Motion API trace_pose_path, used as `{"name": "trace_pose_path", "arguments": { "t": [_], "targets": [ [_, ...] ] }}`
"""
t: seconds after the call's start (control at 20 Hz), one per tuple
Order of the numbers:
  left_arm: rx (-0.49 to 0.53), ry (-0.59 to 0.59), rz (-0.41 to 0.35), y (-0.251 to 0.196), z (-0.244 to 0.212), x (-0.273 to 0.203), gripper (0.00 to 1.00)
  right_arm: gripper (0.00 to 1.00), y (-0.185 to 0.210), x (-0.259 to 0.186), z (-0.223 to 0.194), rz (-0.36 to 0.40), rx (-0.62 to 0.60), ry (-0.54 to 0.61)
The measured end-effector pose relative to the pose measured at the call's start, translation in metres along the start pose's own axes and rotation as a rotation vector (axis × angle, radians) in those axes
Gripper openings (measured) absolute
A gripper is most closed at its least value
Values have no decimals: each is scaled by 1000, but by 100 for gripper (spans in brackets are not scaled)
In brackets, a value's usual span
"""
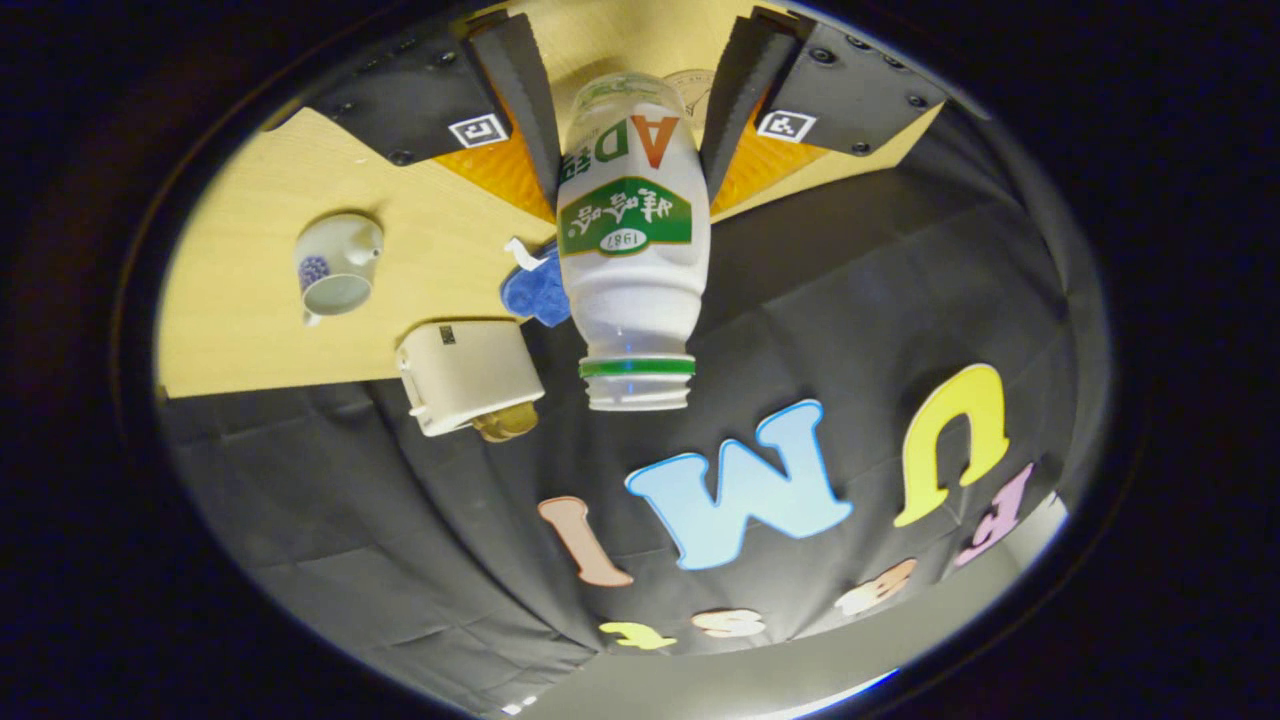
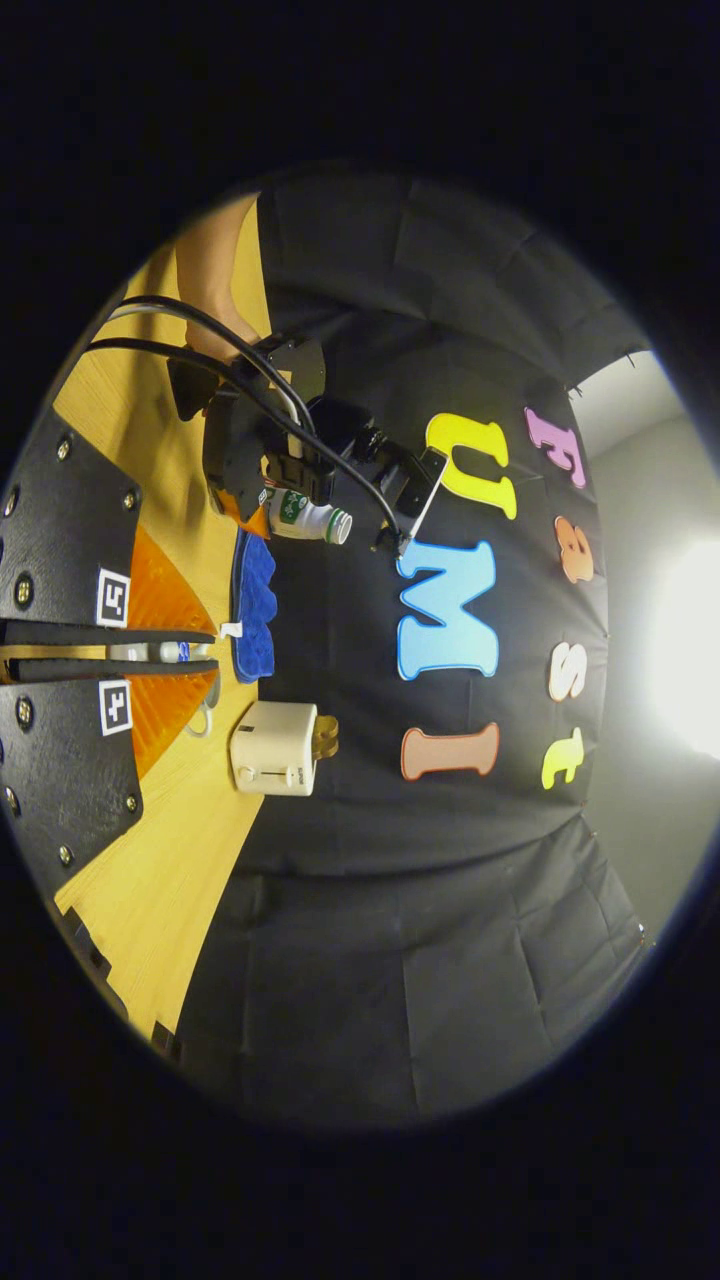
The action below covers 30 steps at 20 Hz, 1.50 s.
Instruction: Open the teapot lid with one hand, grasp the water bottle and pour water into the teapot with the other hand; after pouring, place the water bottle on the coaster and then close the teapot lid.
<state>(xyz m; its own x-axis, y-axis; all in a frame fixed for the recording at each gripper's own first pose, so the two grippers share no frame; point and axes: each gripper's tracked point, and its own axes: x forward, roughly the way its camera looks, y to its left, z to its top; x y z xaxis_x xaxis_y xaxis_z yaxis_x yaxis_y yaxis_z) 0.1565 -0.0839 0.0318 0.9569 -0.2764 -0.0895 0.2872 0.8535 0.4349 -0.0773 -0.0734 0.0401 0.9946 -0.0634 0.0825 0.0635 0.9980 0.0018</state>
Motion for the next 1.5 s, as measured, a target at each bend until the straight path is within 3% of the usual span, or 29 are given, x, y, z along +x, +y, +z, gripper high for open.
{"name": "trace_pose_path", "arguments": {
  "t": [0.05,0.25,0.7,1.15,1.3,1.5],
  "targets": [
    [45,4,-14,-7,0,5,80,5,-7,-1,0,-21,8,-1],
    [231,16,-62,-34,0,22,80,5,-31,-5,6,-81,46,-21],
    [525,18,-103,-66,1,49,80,5,-58,-7,0,-144,54,-6],
    [692,18,-139,-77,-3,60,81,5,-61,-2,-7,-144,67,14],
    [779,-5,-139,-81,2,61,75,5,-58,-3,-5,-132,70,10],
    [850,-24,-146,-89,4,58,81,5,-58,-3,-6,-133,64,10]
  ]
}}
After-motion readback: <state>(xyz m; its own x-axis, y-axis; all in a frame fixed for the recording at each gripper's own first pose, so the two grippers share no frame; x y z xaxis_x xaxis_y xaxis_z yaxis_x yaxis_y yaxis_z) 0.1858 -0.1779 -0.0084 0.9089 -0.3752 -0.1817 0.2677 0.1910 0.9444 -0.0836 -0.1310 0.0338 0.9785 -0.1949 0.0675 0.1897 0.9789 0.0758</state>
